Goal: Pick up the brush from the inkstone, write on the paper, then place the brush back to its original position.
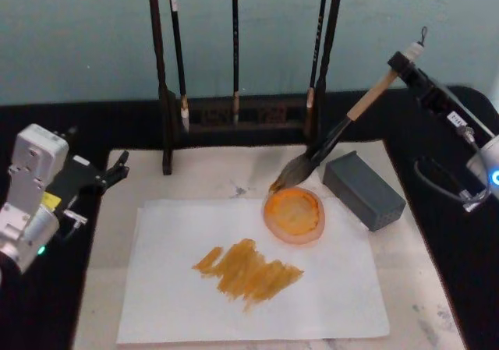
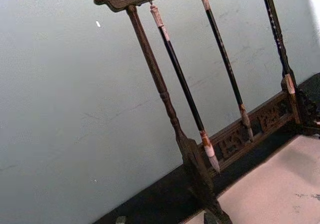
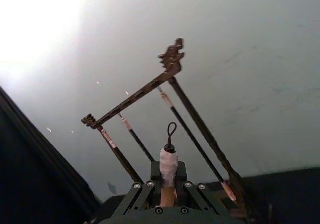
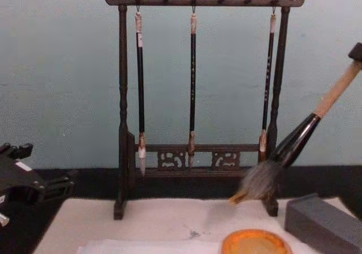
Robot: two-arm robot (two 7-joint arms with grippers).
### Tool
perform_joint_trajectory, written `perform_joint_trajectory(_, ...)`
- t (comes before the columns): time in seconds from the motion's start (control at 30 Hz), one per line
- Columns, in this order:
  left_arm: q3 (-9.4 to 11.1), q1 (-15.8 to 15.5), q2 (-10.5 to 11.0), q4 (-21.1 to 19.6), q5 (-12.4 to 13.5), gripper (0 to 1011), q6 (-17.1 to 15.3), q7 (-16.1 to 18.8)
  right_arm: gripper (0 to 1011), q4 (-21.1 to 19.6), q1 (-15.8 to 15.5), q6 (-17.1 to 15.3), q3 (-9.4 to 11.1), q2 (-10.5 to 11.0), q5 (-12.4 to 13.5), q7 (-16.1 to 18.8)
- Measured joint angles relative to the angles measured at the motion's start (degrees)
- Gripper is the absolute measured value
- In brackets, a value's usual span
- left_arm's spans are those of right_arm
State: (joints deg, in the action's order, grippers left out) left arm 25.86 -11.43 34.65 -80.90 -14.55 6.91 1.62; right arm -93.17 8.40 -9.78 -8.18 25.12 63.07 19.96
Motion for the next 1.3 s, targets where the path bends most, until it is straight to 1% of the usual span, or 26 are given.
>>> perform_joint_trajectory(0.03, 0.00, 0.00, 0.00, 0.00, 0.00, 1010, 0.00, 0.00, 173, 0.61, 0.29, -0.49, 0.16, 0.11, 1.03, 0.04)
perform_joint_trajectory(0.07, 0.00, 0.00, 0.00, 0.00, 0.00, 1010, 0.00, 0.00, 173, 0.61, 0.29, -0.49, 0.16, 0.11, 1.03, 0.04)
perform_joint_trajectory(0.1, 0.00, 0.00, 0.00, 0.00, 0.00, 1010, 0.00, 0.00, 173, 1.29, 0.56, -0.94, 0.30, 0.25, 1.92, 0.04)
perform_joint_trajectory(0.2, 0.00, 0.00, 0.00, 0.00, 0.00, 1010, 0.00, 0.00, 173, 2.54, 1.08, -1.45, 0.30, 0.57, 3.07, -0.04)
perform_joint_trajectory(0.27, 0.00, 0.00, 0.00, 0.00, 0.00, 1010, 0.00, 0.00, 173, 3.25, 1.33, -1.61, 0.14, 0.68, 3.46, -0.08)
perform_joint_trajectory(0.47, 0.00, 0.00, 0.00, 0.00, 0.00, 1010, 0.00, 0.00, 173, 6.44, 2.04, -2.10, -1.22, 0.92, 4.48, -0.43)
perform_joint_trajectory(0.53, 0.00, 0.00, 0.00, 0.00, 0.00, 1010, 0.00, 0.00, 173, 7.79, 2.23, -2.15, -1.83, 0.84, 4.91, -0.48)
perform_joint_trajectory(0.67, 0.00, 0.00, 0.00, 0.00, 0.00, 1010, 0.00, 0.00, 173, 10.01, 2.33, -2.07, -2.35, 0.45, 5.94, -0.53)
perform_joint_trajectory(0.83, 0.00, 0.00, 0.00, 0.00, 0.00, 1010, 0.00, 0.00, 173, 12.61, 2.68, -1.89, -2.44, -0.11, 7.75, -0.61)
perform_joint_trajectory(1.07, 0.00, 0.00, 0.00, 0.00, 0.00, 1010, 0.00, 0.00, 173, 16.57, 4.35, -1.88, -2.69, -0.80, 10.29, -0.99)
perform_joint_trajectory(1.3, 0.00, 0.00, 0.00, 0.00, 0.00, 1010, 0.00, 0.00, 173, 19.42, 6.19, -1.93, -4.28, -1.12, 11.00, -1.50)
